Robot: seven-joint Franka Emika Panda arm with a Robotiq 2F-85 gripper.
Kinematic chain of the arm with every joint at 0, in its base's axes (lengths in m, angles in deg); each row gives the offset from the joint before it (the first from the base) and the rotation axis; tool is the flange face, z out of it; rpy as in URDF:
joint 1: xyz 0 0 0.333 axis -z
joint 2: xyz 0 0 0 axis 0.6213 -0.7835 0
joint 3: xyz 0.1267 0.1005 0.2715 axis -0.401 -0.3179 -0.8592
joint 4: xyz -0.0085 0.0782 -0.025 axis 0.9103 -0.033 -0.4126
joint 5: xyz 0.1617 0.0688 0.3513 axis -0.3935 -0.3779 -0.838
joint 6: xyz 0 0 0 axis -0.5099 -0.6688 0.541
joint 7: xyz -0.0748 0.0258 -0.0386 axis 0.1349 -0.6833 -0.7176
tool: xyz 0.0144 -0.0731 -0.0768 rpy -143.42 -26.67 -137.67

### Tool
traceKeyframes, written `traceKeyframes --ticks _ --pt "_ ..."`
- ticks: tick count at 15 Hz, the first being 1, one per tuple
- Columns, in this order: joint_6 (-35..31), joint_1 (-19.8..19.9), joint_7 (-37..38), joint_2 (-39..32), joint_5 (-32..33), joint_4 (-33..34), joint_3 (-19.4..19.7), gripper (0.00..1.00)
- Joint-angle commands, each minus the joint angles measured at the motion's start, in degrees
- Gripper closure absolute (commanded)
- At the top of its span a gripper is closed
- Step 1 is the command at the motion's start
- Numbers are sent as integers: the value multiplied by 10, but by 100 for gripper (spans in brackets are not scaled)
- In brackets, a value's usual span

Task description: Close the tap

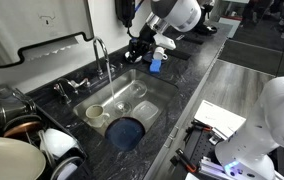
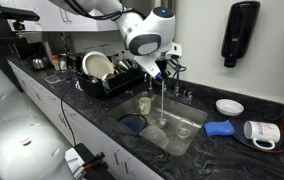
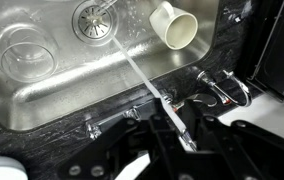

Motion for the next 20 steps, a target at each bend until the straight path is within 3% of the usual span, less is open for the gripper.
traceKeyframes --ticks 1,3,4,6,13,20 --pt "1 9 0 0 -1 1 -8 71" --pt "1 9 0 0 -1 1 -8 71" --pt "1 9 0 0 -1 1 -8 93" --pt "-21 -7 -24 -26 -37 11 -11 100" --pt "-138 -47 -150 -114 -161 52 -22 100" --pt "-205 -33 -234 -194 -122 118 0 100"
